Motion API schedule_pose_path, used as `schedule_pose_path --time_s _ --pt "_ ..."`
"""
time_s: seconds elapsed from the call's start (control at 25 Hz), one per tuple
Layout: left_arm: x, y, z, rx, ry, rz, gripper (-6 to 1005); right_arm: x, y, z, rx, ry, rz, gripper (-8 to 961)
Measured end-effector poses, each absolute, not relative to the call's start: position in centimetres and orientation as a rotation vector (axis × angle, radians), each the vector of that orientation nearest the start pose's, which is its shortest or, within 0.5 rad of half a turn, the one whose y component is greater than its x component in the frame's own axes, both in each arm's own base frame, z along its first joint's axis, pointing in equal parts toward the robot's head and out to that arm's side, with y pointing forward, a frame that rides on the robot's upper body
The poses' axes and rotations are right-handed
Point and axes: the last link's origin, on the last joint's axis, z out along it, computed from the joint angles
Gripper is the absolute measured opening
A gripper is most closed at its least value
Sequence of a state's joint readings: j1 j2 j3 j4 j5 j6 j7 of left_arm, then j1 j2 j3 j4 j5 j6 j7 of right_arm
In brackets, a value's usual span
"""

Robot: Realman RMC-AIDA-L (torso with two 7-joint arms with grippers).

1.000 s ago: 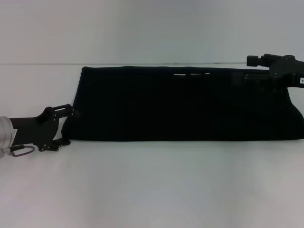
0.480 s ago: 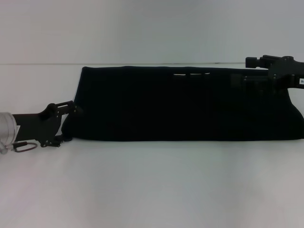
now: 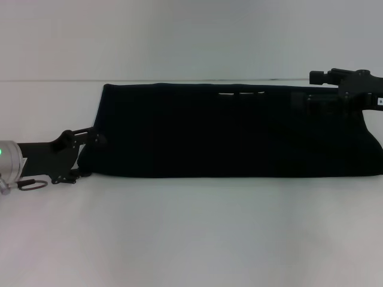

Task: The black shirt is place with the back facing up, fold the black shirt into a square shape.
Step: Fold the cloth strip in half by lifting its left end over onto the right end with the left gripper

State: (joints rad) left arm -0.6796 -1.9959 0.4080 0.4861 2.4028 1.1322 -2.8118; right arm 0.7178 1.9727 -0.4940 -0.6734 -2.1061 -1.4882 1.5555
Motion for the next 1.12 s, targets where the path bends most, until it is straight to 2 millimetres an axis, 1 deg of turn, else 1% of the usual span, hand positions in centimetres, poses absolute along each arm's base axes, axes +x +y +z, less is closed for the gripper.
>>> schedule_pose_path --time_s 0.4,1.12 --pt "-32.67 38.40 2.04 1.807 2.878 0.818 901 23.54 40.23 6.66 -2.564 0.645 0.651 908" --pt "-32.25 38.70 2.08 1.854 2.845 0.823 899 23.43 40.24 6.71 -2.568 0.641 0.654 906"
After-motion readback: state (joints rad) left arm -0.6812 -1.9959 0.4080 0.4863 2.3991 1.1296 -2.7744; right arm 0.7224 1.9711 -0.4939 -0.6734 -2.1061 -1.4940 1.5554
